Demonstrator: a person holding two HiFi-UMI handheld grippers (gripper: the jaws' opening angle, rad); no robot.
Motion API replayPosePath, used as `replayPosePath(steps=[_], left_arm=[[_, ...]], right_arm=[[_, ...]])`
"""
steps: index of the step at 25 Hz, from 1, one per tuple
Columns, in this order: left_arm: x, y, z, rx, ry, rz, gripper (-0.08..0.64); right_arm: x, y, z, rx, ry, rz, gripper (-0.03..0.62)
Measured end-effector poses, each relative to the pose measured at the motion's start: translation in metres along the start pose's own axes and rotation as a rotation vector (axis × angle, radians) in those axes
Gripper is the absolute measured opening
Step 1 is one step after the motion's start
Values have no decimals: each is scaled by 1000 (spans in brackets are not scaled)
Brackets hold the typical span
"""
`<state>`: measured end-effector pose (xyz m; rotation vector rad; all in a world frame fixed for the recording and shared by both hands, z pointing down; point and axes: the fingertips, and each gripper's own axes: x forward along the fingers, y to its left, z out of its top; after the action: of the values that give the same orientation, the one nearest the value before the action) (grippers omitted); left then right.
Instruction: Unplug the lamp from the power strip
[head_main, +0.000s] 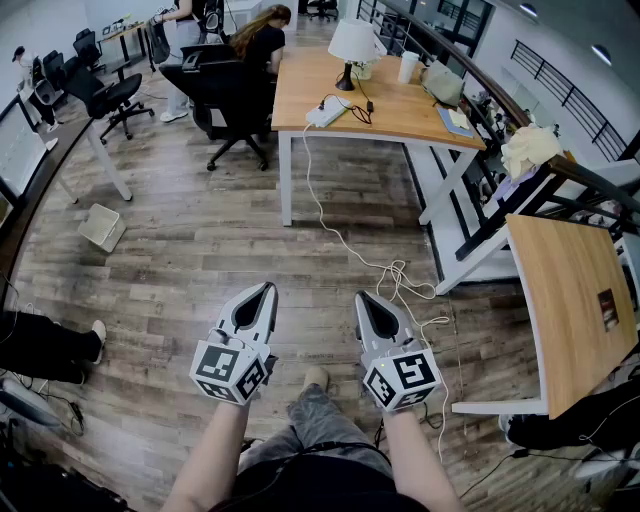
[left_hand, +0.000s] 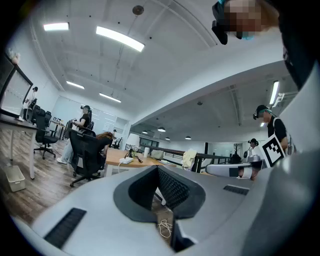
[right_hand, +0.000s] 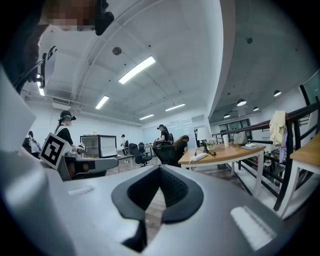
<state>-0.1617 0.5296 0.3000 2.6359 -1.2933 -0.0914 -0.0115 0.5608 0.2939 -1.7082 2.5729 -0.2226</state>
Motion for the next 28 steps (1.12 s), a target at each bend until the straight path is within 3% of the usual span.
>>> replayPosePath(steps=[11,28], left_arm=[[83,37,6,-6,19,32,-5],[176,66,23,3,-32,84,-5]], right_arm=[[72,-64,2,21,0,-1,6],[152,-116,22,19,-33,100,8]])
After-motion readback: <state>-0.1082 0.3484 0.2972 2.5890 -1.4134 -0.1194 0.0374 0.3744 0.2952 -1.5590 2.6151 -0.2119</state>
